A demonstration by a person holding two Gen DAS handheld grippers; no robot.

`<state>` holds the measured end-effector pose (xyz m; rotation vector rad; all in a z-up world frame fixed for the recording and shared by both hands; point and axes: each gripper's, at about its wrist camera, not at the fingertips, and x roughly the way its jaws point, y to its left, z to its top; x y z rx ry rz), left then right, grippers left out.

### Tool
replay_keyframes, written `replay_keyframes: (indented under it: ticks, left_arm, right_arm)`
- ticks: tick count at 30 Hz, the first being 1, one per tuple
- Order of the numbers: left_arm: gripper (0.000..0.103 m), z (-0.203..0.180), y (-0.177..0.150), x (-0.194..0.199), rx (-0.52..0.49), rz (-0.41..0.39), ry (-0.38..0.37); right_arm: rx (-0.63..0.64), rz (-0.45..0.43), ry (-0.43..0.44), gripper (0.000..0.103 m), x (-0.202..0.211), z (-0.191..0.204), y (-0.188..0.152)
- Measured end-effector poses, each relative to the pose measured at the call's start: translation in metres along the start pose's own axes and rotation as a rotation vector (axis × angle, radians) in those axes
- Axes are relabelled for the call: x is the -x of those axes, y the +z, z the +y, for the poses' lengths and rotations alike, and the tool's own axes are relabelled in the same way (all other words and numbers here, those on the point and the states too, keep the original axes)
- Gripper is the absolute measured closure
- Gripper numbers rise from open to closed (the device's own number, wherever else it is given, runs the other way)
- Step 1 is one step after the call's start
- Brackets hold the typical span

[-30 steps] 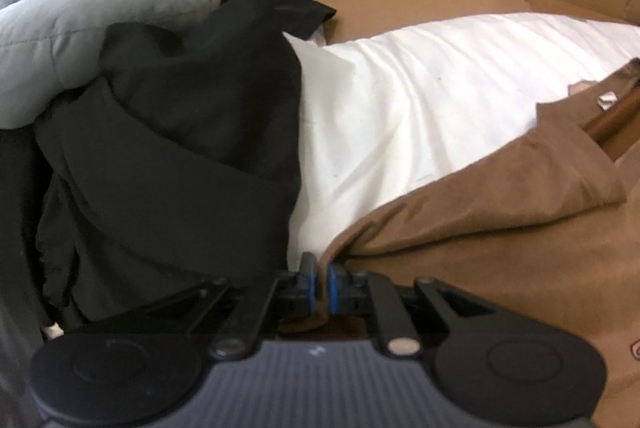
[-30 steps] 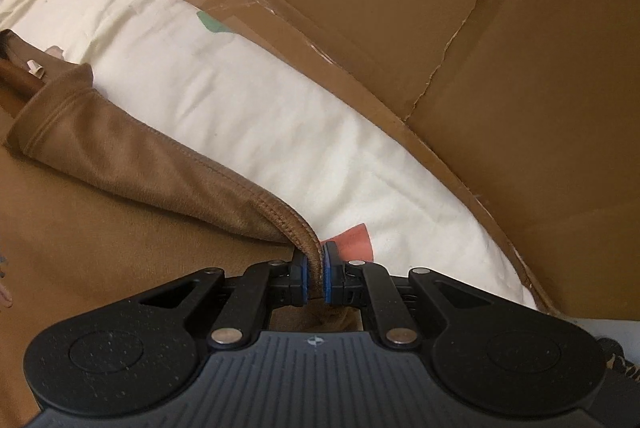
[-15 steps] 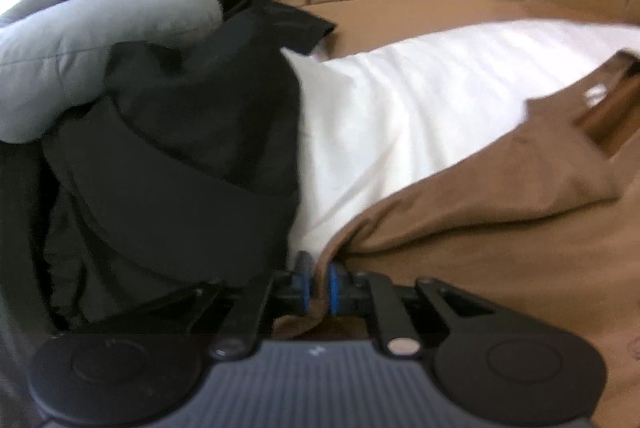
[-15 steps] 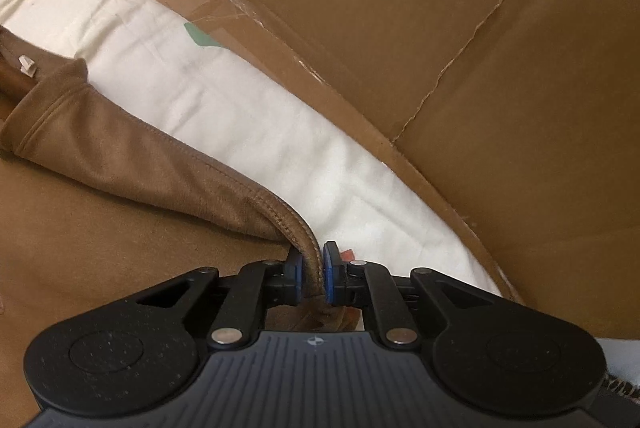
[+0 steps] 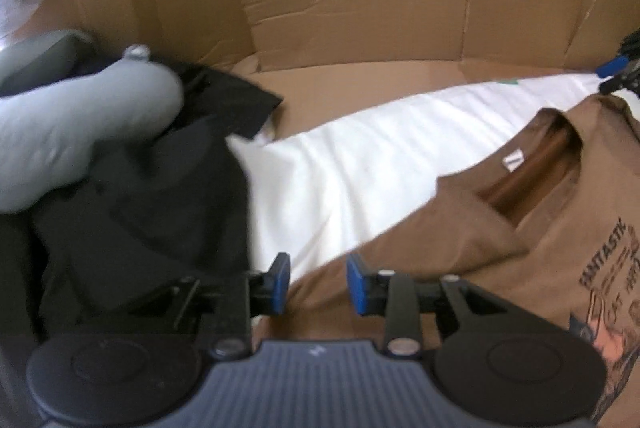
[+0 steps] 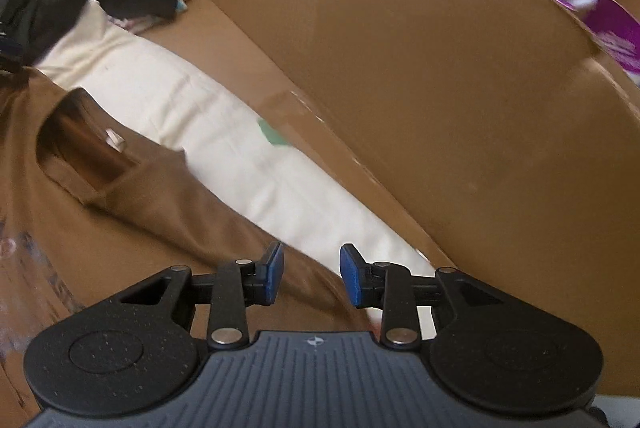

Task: Fold clothes

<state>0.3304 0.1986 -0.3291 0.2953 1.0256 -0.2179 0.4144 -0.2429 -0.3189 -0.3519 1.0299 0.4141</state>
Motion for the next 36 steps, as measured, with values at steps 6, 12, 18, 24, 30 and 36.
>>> replay_keyframes:
  ticks: [6,12,18,24,30,36]
  left_arm:
    - [0.07,-0.02,0.026,-0.036,-0.016,-0.015,-0.034]
    - [0.07,-0.039,0.03,-0.052,-0.034,-0.01,-0.091]
    - [0.07,-0.049,0.019,-0.055,-0.04,-0.001,-0.132]
    - [0.071,-0.056,0.011,-0.057,-0.07,0.008,-0.149]
    - [0.071,-0.056,0.009,-0.058,-0.122,0.016,-0.176]
    - [0.071,-0.059,0.007,-0.062,-0.166,0.029,-0.198]
  right_arm:
    - [0.027,0.003,0.04,0.065,-0.037,0.03,0.018]
    - [0.001,0.004,0.061,0.065,-0.056,0.046,0.023]
    - [0.005,0.021,0.082,0.065,-0.061,0.053,0.016]
    - [0.018,0.025,0.085,0.065,-0.061,0.055,0.009]
    - [0.034,0.007,0.118,0.065,-0.059,0.056,0.009]
    - [0.08,0.013,0.13,0.065,-0.065,0.062,0.014]
